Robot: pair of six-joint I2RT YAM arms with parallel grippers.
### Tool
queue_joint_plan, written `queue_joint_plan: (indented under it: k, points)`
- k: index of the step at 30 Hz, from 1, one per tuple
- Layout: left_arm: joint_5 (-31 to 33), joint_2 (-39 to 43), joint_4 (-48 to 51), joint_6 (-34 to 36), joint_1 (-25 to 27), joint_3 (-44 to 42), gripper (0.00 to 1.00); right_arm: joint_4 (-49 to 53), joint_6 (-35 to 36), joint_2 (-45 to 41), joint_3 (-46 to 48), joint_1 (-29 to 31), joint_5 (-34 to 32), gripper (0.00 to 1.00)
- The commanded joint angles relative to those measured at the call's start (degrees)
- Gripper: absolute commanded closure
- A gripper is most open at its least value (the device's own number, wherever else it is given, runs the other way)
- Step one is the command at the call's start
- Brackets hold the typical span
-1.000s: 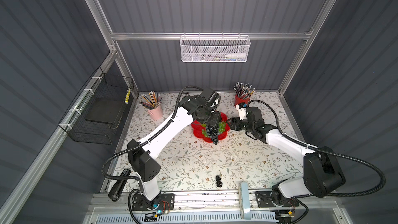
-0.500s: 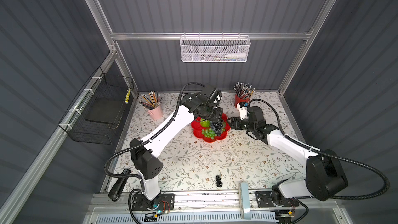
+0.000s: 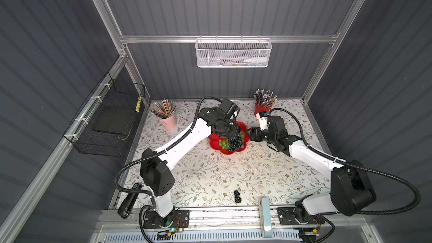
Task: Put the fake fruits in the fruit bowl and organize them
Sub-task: 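Lower the black grapes into the bowl beside the green fruit with the left gripper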
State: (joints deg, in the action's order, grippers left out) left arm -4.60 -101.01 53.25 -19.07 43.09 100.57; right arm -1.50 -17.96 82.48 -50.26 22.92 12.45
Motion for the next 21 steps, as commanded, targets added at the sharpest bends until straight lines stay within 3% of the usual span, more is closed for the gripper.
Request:
queue_joint_plan:
  k: [1, 15, 21]
  points:
    - [-1.0, 3.8, -2.4, -0.8, -2.2, -2.4, 1.00, 0.9, 0.0, 1.0, -0.4, -0.3, 0.9, 0.28]
    - [-3.0, 5.1, -5.9, 2.0, -8.6, -11.5, 1.00, 0.5, -0.8, 3.3, -2.0, -0.2, 2.8, 0.28]
    - [-1.1, 3.2, -7.3, 3.8, -10.2, -12.2, 1.00, -2.7, -1.7, 1.1, -0.1, 0.3, 3.0, 0.29]
